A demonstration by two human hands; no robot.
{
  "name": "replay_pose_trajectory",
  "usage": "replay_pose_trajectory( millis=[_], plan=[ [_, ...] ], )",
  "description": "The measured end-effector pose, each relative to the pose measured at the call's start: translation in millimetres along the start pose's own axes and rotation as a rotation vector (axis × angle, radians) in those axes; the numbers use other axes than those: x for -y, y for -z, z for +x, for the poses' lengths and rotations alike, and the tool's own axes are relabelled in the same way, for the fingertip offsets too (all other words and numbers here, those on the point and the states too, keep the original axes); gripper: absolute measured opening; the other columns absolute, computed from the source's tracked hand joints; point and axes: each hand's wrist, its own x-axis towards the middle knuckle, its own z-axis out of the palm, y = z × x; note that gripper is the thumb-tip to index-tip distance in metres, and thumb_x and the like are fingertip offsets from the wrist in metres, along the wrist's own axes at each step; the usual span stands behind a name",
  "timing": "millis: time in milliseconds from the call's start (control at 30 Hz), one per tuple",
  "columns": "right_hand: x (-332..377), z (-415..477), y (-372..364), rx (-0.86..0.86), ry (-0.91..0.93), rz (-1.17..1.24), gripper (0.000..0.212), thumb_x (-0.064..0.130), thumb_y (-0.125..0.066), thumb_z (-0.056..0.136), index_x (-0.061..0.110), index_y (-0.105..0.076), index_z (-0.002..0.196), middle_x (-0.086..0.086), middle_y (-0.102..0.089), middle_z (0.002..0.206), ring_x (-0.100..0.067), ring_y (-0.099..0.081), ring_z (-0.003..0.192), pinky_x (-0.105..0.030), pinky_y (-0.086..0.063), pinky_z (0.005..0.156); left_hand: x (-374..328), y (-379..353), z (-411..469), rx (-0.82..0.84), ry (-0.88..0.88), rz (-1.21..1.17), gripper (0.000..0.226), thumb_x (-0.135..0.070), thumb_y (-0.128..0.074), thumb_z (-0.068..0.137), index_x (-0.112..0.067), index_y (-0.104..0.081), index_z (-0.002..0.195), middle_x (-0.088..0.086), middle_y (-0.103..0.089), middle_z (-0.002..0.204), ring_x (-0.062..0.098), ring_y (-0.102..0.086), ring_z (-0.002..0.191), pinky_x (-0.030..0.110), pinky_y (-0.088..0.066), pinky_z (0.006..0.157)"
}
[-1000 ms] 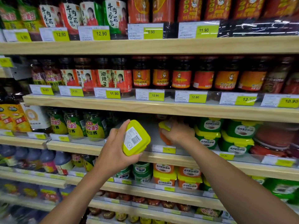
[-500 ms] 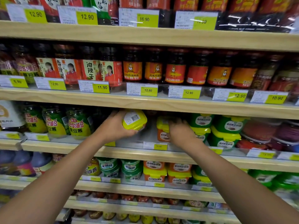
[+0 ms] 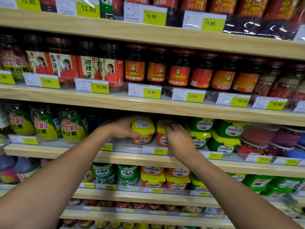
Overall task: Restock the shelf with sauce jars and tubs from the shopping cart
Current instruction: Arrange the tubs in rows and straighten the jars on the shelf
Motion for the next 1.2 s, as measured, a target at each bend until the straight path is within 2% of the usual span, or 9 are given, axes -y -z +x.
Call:
replay_pose_trajectory(
  millis=[133,267,367,467,600,733,900,1033,1200],
  plan=[
    [1,0,-5,-0.006,0.003,-0.041,0.065,-0.004,-0.079,0.045,0.007,-0.069,0.108,-0.013,-0.068,0.09,-0.035,-0.065,0.084,-0.039,-0.055,0.078,1,0,-5,-0.01,-0.042,0.099,0.07,-0.036,-0.08,0.085,-0.034,-0.049,0.148,-0.002,-0.058,0.142,0.019,-0.056,0.126,0.035,-0.047,0.108],
    [2,0,-11,0.006,0.003,-0.069,0.062,-0.008,-0.071,0.046,0.001,-0.065,0.107,-0.019,-0.064,0.089,-0.039,-0.062,0.081,-0.042,-0.054,0.076,-3,-11,-17,-0.198,-0.163,0.359,0.062,-0.046,-0.074,0.086,-0.041,-0.052,0.144,0.0,-0.049,0.151,0.026,-0.048,0.135,0.039,-0.043,0.11],
    [-2,6,-14,0.056,0.021,-0.03,0.067,-0.009,-0.072,0.051,-0.001,-0.061,0.117,-0.022,-0.063,0.101,-0.042,-0.062,0.091,-0.042,-0.052,0.081,-7,-23,-28,-0.309,-0.194,0.473,0.06,-0.044,-0.071,0.09,-0.04,-0.05,0.146,-0.005,-0.049,0.151,0.023,-0.047,0.135,0.039,-0.046,0.106],
    [-6,16,-13,0.147,-0.024,0.039,0.068,-0.003,-0.066,0.072,0.009,-0.049,0.137,-0.019,-0.056,0.123,-0.042,-0.057,0.112,-0.047,-0.046,0.093,-8,-30,-33,-0.39,-0.243,0.449,0.059,-0.034,-0.073,0.09,-0.035,-0.052,0.145,-0.005,-0.053,0.148,0.022,-0.05,0.133,0.038,-0.047,0.105],
    [-3,28,-18,0.239,-0.069,-0.024,0.072,0.01,-0.069,0.08,0.018,-0.038,0.145,-0.015,-0.052,0.132,-0.037,-0.055,0.118,-0.046,-0.048,0.095,-7,-36,-34,-0.414,-0.241,0.423,0.06,-0.027,-0.076,0.087,-0.029,-0.055,0.144,-0.001,-0.056,0.144,0.025,-0.055,0.129,0.039,-0.049,0.102],
    [-2,42,-18,0.275,-0.103,-0.096,0.043,0.007,-0.051,0.095,0.015,-0.051,0.137,-0.014,-0.059,0.131,-0.033,-0.061,0.117,-0.04,-0.052,0.087,-4,-39,-33,-0.438,-0.26,0.4,0.061,-0.023,-0.077,0.086,-0.028,-0.056,0.143,0.0,-0.057,0.143,0.024,-0.056,0.127,0.035,-0.047,0.101],
    [-12,59,-30,0.286,-0.108,-0.006,0.037,0.008,-0.049,0.097,0.006,-0.057,0.133,-0.02,-0.06,0.132,-0.036,-0.058,0.122,-0.041,-0.047,0.099,-2,-40,-31,-0.45,-0.261,0.377,0.06,-0.02,-0.077,0.086,-0.025,-0.057,0.143,0.002,-0.058,0.142,0.025,-0.057,0.126,0.034,-0.046,0.101],
    [-15,68,-35,0.238,-0.142,0.075,0.041,0.009,-0.037,0.104,0.003,-0.044,0.144,-0.024,-0.048,0.144,-0.037,-0.048,0.133,-0.041,-0.036,0.111,0,-42,-31,-0.464,-0.27,0.388,0.06,-0.019,-0.077,0.086,-0.024,-0.057,0.143,0.002,-0.057,0.142,0.024,-0.056,0.126,0.034,-0.046,0.102],
    [-13,77,-42,0.209,-0.145,0.187,0.041,0.014,-0.045,0.102,0.007,-0.046,0.142,-0.022,-0.049,0.143,-0.037,-0.048,0.131,-0.043,-0.038,0.11,3,-46,-32,-0.502,-0.26,0.455,0.059,-0.024,-0.078,0.083,-0.024,-0.06,0.139,0.002,-0.061,0.135,0.028,-0.053,0.124,0.044,-0.051,0.099]
  ],
)
